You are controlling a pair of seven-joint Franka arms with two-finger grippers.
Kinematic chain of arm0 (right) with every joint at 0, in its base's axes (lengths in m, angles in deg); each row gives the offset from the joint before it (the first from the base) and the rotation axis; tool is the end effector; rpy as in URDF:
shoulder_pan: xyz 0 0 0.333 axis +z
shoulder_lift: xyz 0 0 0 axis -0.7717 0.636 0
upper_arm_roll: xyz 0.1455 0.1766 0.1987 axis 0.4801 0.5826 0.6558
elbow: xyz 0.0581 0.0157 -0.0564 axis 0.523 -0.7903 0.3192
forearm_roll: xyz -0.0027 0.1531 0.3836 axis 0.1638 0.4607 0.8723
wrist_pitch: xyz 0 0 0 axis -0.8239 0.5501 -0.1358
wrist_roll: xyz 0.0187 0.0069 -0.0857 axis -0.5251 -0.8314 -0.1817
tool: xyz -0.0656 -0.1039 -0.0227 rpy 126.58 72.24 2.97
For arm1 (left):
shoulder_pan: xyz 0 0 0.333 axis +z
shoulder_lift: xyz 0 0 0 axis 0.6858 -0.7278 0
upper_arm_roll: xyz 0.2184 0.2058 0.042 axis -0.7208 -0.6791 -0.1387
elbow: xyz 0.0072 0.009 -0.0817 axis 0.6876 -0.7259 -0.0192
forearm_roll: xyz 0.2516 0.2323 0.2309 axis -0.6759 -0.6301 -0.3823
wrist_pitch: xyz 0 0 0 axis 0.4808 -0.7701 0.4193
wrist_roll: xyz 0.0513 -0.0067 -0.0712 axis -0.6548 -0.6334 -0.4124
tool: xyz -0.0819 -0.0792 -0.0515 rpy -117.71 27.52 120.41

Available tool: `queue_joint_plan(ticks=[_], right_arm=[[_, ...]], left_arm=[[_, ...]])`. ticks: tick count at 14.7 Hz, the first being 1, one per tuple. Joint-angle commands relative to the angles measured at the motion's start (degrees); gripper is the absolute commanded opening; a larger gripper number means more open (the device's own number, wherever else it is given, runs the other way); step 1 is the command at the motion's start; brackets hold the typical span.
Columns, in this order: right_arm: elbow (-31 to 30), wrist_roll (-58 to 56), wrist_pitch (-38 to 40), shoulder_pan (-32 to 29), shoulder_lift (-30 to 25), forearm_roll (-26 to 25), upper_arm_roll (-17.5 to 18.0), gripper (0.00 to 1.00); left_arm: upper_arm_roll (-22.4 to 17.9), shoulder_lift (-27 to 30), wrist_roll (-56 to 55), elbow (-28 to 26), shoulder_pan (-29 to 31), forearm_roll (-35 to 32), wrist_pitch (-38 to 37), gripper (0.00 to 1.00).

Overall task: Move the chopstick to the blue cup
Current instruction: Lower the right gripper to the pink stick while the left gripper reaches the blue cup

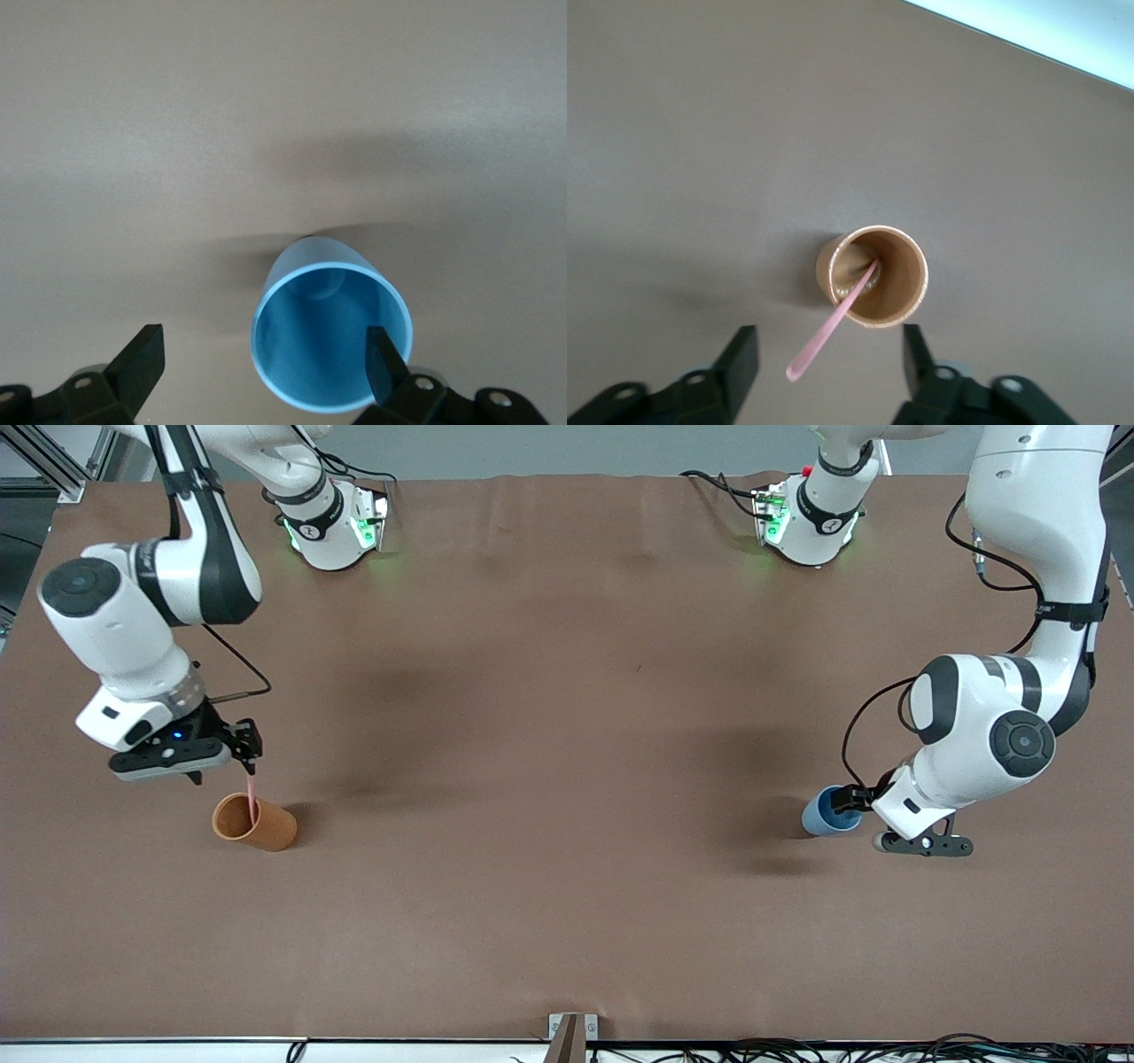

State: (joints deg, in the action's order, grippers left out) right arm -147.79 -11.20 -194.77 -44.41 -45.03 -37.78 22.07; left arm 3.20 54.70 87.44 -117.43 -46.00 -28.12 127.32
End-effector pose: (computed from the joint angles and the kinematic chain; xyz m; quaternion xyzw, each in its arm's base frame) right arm 0.5879 0.0318 0.3441 0.9767 0.1502 0.1290 0.0829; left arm 0.6586 -0.0539 0.2396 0.9990 -0.0440 -0.0073 0.0085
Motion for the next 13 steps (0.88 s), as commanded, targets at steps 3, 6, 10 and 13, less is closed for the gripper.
queue_joint_plan(ticks=[3, 6, 10, 13], right_arm=[[-4.35, -0.46, -3.30, 0.76, -0.30, -2.22, -0.23, 0.45], [-5.50, -0.46, -4.54, 0.67, -0.30, -5.03, -0.23, 0.42], [-5.41, -0.46, -4.54, 0.59, -0.30, -9.07, -0.23, 0.32], [-5.32, -0.46, -4.63, 0.50, -0.39, -9.69, -0.23, 0.27]], left_arm=[[0.02, -1.94, 0.20, -0.87, 0.16, -0.85, 2.22, 0.61], [-0.07, -2.56, 0.28, -1.92, 0.42, -0.94, 4.07, 0.22], [-0.16, -1.77, -0.33, -1.67, -0.19, -3.22, 3.20, 0.00], [1.06, 1.30, -6.01, 2.01, -1.15, -3.40, -1.89, 0.00]])
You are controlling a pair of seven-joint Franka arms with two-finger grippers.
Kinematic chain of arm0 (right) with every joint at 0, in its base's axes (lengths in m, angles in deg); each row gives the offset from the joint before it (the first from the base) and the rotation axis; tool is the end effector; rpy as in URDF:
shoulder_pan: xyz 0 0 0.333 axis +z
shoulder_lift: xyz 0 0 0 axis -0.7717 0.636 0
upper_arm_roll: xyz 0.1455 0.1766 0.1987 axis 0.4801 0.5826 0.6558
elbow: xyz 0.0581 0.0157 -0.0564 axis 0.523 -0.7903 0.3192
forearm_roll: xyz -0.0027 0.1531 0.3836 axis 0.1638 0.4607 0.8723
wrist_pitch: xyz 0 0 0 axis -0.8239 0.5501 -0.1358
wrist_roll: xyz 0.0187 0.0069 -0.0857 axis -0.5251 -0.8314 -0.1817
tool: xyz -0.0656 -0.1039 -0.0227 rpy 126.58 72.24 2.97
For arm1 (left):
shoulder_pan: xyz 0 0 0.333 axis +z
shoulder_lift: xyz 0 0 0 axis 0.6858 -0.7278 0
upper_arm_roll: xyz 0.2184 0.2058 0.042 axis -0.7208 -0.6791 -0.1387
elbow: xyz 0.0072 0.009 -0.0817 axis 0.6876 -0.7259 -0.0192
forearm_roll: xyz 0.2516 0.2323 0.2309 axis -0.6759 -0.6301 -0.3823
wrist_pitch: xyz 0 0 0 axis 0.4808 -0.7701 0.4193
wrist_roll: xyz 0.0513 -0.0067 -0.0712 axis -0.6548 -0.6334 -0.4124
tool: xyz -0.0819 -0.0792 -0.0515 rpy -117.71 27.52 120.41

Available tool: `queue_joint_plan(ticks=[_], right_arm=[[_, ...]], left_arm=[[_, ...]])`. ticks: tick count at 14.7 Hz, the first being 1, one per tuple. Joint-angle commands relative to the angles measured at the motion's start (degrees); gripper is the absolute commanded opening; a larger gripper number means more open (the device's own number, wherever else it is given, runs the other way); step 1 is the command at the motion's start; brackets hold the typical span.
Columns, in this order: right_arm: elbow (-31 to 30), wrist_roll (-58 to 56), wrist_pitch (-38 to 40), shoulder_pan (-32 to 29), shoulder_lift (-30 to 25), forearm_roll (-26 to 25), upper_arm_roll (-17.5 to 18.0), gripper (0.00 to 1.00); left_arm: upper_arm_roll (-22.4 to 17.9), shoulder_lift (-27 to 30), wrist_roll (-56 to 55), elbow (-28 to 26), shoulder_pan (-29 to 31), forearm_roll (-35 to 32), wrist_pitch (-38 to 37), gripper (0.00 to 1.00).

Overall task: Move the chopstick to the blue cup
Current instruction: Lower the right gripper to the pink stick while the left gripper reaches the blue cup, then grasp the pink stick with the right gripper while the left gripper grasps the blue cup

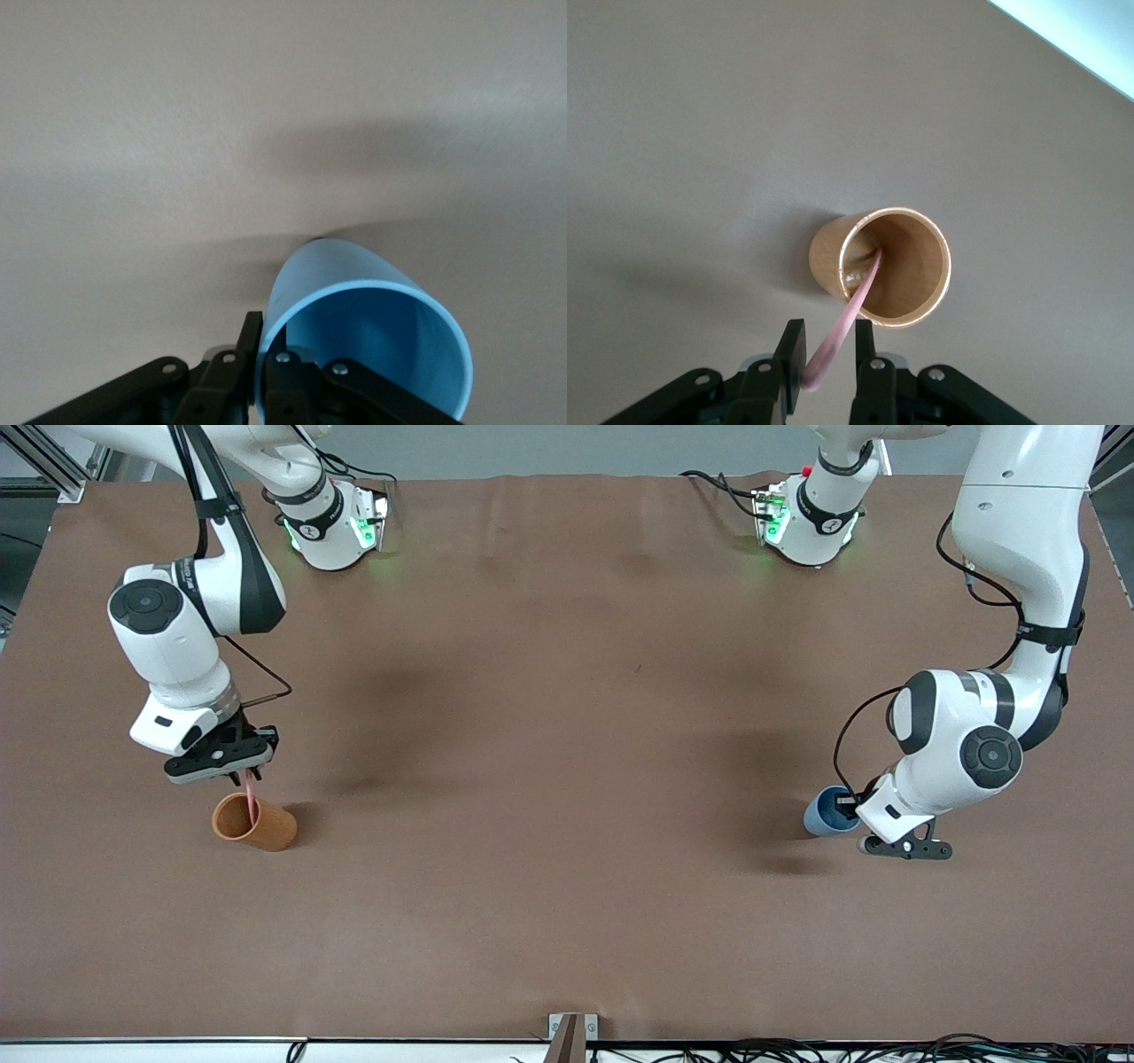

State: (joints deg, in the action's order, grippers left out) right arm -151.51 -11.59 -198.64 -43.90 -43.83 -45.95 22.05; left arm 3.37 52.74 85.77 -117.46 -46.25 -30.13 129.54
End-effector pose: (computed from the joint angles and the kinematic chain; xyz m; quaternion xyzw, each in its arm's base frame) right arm 0.5740 0.0392 0.3084 0.9613 0.2171 0.1181 0.1215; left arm 0.6595 -0.0576 0.2202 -0.9990 0.0443 0.0047 0.0033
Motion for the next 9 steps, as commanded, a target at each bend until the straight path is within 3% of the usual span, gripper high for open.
queue_joint_plan(ticks=[1, 6, 9], right_arm=[[-1.51, -0.08, -0.85, -0.01, -1.59, -1.53, -0.20, 0.25], [-1.42, -0.08, -0.76, -0.28, -1.50, -1.62, -0.20, 0.21], [-1.51, -0.08, 0.11, -0.19, -1.50, -1.62, -0.20, 0.23]], left_arm=[[2.47, 3.44, -8.20, 3.79, -1.52, -1.38, -6.21, 0.00], [13.62, 4.33, -30.78, 5.39, -2.49, -1.56, -8.25, 0.00], [17.68, 3.63, -44.06, 5.57, -6.09, -5.06, -8.25, 0.00]])
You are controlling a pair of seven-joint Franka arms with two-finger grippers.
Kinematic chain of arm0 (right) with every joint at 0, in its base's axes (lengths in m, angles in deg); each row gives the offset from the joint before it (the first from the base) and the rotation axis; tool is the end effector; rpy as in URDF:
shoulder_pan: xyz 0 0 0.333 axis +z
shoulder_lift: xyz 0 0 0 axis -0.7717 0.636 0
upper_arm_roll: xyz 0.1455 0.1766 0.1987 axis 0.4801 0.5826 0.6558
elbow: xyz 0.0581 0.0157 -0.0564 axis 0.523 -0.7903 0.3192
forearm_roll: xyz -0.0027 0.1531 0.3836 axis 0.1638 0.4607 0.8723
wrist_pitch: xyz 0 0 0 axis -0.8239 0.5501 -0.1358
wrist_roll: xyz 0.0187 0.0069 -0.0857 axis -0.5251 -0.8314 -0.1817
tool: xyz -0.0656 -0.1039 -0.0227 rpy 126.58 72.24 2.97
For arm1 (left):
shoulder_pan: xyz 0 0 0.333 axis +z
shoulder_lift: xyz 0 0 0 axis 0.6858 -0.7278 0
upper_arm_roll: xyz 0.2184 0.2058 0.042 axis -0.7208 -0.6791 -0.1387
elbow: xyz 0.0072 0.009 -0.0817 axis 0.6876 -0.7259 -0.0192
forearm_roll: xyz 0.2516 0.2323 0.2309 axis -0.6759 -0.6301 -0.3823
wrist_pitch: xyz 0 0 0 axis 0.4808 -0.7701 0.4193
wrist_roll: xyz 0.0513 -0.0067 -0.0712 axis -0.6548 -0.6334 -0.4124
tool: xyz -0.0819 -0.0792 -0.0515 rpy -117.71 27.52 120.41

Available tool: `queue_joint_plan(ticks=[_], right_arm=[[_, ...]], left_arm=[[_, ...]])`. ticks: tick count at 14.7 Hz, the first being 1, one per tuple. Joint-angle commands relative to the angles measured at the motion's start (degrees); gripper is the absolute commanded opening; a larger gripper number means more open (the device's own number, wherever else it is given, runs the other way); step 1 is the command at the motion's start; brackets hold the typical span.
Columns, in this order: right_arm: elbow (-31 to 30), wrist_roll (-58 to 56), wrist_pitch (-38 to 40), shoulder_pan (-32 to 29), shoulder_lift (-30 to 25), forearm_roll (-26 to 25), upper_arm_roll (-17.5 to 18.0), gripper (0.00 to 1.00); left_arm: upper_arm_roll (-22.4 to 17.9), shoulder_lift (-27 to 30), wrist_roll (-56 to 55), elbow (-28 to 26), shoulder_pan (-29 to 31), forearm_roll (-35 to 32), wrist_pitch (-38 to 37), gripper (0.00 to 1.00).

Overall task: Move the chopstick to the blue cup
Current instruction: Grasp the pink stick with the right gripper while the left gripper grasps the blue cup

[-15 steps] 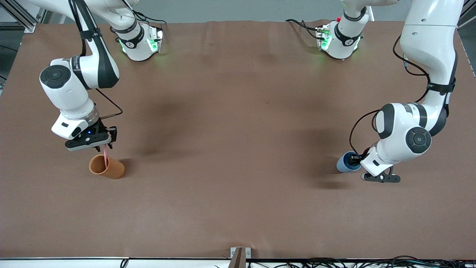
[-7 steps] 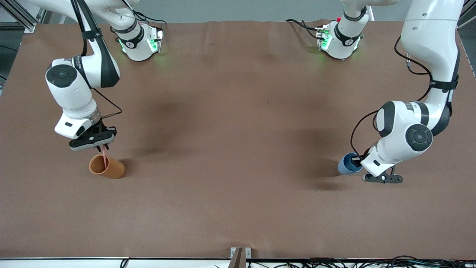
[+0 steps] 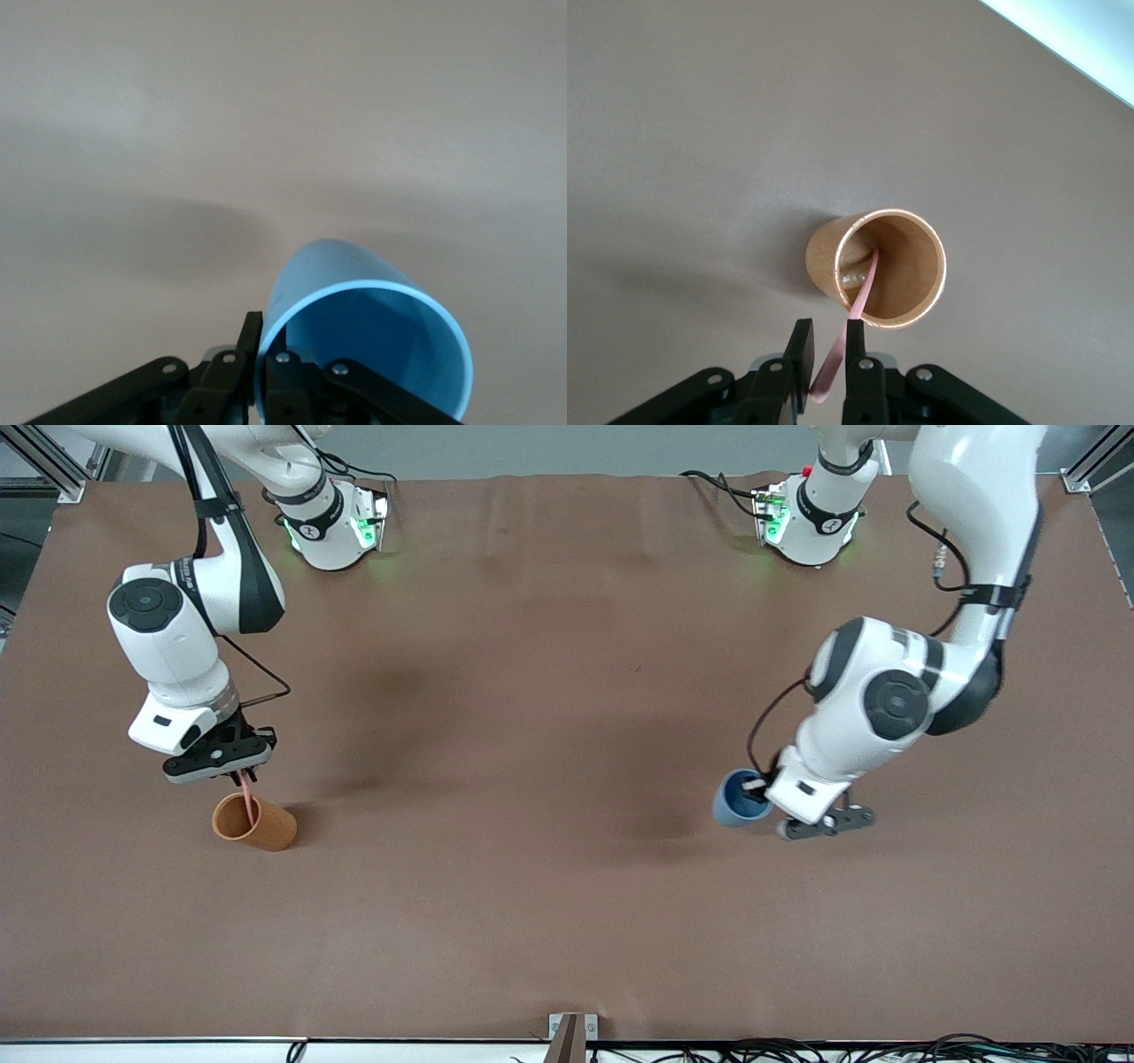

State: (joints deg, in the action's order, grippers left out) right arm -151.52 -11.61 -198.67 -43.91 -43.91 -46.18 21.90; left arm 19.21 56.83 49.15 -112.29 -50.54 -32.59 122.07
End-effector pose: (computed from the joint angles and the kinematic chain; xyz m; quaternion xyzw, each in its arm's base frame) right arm 0.5741 0.0376 0.3092 0.9610 0.2174 0.1187 0.1230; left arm 0.6224 -0.2720 0.3105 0.9939 0.1028 0.0010 0.0402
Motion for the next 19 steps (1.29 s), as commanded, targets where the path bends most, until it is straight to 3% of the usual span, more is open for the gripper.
queue_joint_plan(ticks=[1, 4, 6, 9, 12, 19], right_arm=[[-1.50, 0.04, 0.32, 0.00, -1.33, -1.38, -0.05, 0.23], [-1.42, 0.12, 1.29, 0.09, -1.25, -1.38, -0.13, 0.22], [-1.33, 0.13, 1.90, 0.09, -1.25, -1.38, -0.14, 0.20], [-0.98, 0.13, 1.99, 0.00, -1.25, -1.47, -0.14, 0.05], [0.94, 0.21, 2.16, -0.18, -1.25, -1.47, -0.14, 0.02], [18.95, 0.21, 27.08, 1.49, -0.98, -0.07, 0.30, 0.02]], left_arm=[[3.24, -1.43, -11.40, 0.57, -2.51, -4.53, -0.53, 0.00], [8.52, -6.95, -19.14, 5.13, -3.38, -7.09, -0.35, 0.00], [9.40, -10.12, -25.03, 5.76, -4.97, -11.91, -0.17, 0.00], [12.13, -13.73, -28.57, 7.17, -5.24, -14.74, 0.53, 0.00], [12.57, -14.09, -29.01, 7.17, -5.32, -14.66, 0.88, 0.00], [12.57, -15.50, -31.30, 7.08, -6.56, -15.18, 4.49, 0.01]])
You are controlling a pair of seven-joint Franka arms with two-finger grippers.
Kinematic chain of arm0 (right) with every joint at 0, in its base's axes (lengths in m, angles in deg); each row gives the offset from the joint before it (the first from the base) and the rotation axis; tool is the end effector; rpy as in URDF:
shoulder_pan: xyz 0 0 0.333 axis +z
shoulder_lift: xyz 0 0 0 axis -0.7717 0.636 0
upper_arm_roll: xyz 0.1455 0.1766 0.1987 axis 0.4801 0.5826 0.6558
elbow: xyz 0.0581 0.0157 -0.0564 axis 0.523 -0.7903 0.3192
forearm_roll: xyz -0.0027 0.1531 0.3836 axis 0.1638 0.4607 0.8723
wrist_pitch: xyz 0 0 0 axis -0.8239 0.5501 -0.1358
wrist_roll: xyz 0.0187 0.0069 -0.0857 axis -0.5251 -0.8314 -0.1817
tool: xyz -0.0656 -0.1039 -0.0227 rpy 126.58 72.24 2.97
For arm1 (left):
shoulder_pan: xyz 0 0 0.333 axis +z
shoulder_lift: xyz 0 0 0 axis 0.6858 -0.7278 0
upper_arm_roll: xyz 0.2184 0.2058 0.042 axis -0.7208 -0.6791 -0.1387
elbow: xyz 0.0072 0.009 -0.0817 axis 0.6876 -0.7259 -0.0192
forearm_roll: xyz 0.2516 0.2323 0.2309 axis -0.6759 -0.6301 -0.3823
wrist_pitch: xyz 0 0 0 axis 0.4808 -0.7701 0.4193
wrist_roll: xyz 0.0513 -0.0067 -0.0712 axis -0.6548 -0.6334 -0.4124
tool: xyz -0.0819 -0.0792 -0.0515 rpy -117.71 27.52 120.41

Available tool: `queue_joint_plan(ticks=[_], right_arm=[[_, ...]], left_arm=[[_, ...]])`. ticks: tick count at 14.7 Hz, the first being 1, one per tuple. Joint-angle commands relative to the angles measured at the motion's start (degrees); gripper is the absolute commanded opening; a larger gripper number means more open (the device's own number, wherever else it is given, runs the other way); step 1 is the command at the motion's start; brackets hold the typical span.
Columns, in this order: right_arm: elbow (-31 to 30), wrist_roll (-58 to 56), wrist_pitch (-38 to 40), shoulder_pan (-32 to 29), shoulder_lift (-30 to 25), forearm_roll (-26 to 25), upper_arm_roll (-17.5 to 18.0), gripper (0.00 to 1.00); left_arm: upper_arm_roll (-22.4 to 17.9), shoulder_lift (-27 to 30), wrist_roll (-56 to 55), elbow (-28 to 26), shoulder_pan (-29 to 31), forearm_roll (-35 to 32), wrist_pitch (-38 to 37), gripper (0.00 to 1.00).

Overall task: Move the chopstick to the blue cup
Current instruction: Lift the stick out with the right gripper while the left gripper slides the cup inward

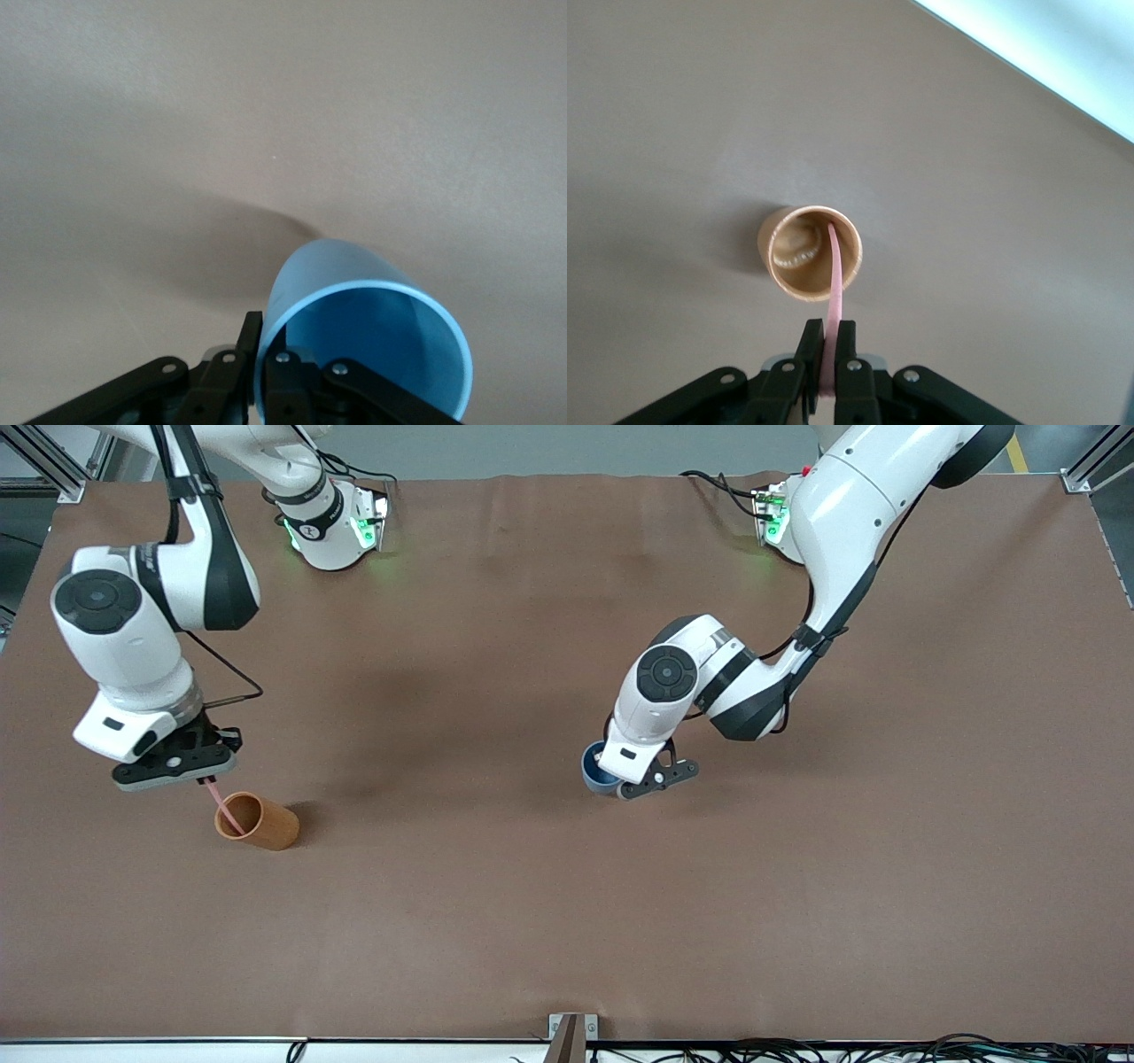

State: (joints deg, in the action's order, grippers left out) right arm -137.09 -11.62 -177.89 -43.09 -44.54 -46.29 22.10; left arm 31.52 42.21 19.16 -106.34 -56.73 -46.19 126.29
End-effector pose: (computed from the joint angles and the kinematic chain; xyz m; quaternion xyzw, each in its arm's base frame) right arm 0.6076 0.0307 0.4013 0.9672 0.1833 0.0709 0.1607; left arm 0.5456 -0.4487 0.2288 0.9848 0.1674 -0.0183 0.0429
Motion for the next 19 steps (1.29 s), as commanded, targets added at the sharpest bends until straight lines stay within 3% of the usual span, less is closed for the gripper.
queue_joint_plan(ticks=[1, 3, 5, 8, 11, 12, 13, 14, 15, 19], right_arm=[[8.46, 0.13, 11.84, 1.28, -0.35, 3.18, 0.10, 0.01], [16.99, 0.13, 21.60, 0.85, -0.26, 12.39, -0.08, 0.01], [24.20, 0.40, 27.51, 0.32, 1.05, 17.95, -0.17, 0.01], [27.48, 1.79, 30.09, 0.49, 1.41, 24.28, -0.17, 0.01], [29.50, 11.34, 30.09, 1.54, 1.49, 31.15, 0.01, 0.01], [29.68, 15.30, 30.09, 3.11, 1.49, 31.16, 0.44, 0.01], [29.77, 19.78, 30.09, 5.74, 1.49, 30.98, 0.62, 0.01], [30.21, 24.95, 30.09, 8.38, 1.49, 30.90, 0.62, 0.01], [31.00, 29.27, 30.17, 10.23, 1.49, 31.07, 0.62, 0.01], [34.42, 42.64, 30.17, 19.01, 4.56, 30.72, 0.62, 0.01]], left_arm=[[0.27, -1.14, -1.22, 1.13, -0.36, -1.58, 0.27, 0.01], [0.27, -1.31, -1.30, 1.13, -0.36, -2.45, 0.27, 0.01], [0.27, -1.58, -1.22, 0.96, -0.27, -3.25, 0.27, 0.01], [0.27, -1.58, -0.95, 0.87, -0.01, -3.25, 0.27, 0.01], [0.27, -1.58, -0.69, 0.61, 0.08, -3.34, 0.18, 0.06], [0.18, -1.67, -0.60, 0.43, 0.08, -3.34, 0.18, 0.18], [0.18, -1.75, -0.34, 0.43, 0.16, -3.34, 0.09, 0.44], [0.18, -1.67, 0.01, 0.52, 0.25, -3.34, -0.25, 0.77], [0.18, -1.23, 0.10, 0.61, 0.34, -3.34, -0.43, 1.00], [0.09, 2.80, 4.31, 1.13, 1.74, -4.39, -4.30, 1.00]])
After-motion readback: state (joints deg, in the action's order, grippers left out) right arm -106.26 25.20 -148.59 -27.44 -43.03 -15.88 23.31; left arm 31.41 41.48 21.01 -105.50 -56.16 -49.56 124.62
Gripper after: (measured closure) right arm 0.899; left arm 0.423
